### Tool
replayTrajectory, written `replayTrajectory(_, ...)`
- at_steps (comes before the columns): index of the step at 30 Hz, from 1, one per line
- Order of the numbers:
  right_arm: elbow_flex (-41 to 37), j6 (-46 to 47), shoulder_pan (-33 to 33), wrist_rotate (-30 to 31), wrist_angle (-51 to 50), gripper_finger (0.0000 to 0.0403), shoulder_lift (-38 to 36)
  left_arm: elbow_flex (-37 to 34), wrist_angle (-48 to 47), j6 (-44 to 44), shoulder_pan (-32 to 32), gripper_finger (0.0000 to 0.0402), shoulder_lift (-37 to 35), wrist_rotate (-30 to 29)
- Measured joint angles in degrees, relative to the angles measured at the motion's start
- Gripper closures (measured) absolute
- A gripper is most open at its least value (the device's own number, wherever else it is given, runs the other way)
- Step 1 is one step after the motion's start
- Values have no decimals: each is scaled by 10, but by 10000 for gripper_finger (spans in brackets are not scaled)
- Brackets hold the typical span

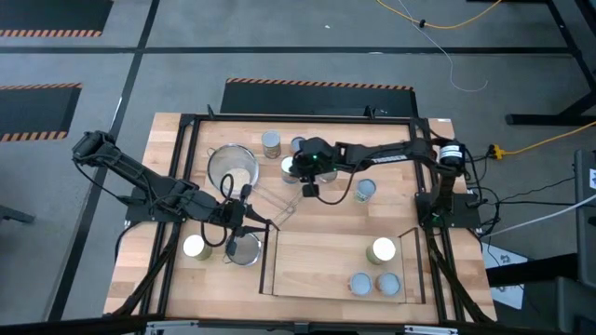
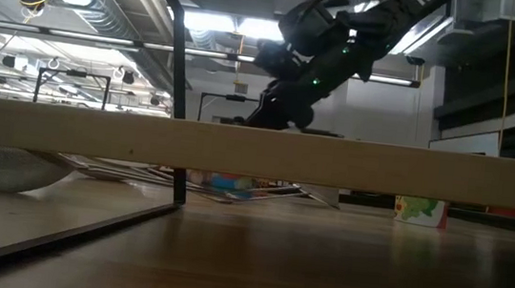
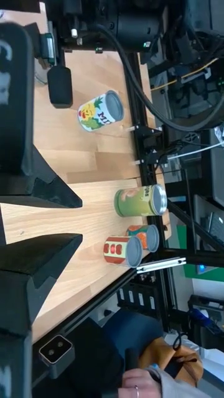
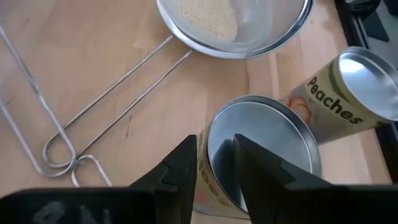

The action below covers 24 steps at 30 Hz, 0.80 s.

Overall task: Pick and place cans onto a shelf
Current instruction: Put the canned tomatoes on the shelf

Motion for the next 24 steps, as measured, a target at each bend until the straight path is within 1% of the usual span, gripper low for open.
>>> replayTrajectory(3, 1, 0, 0, 0, 2, 299, 3, 0, 0, 0, 0, 333, 0, 1)
replayTrajectory(6, 1, 1, 0, 0, 3, 317, 2, 0, 0, 0, 0, 333, 0, 2)
replayTrajectory(13, 0, 2, 0, -1, 8, 390, 2, 0, 2, 0, 0, 333, 0, 2)
replayTrajectory(18, 0, 2, 0, -1, 8, 392, 2, 0, 9, 2, 0, 333, -4, -5)
replayTrajectory(21, 3, 2, 0, -1, 1, 397, 1, 0, 0, 13, -3, 333, -36, -4)
replayTrajectory(24, 15, 4, 0, -1, -17, 397, 1, 0, -31, 28, -8, 333, -74, -3)
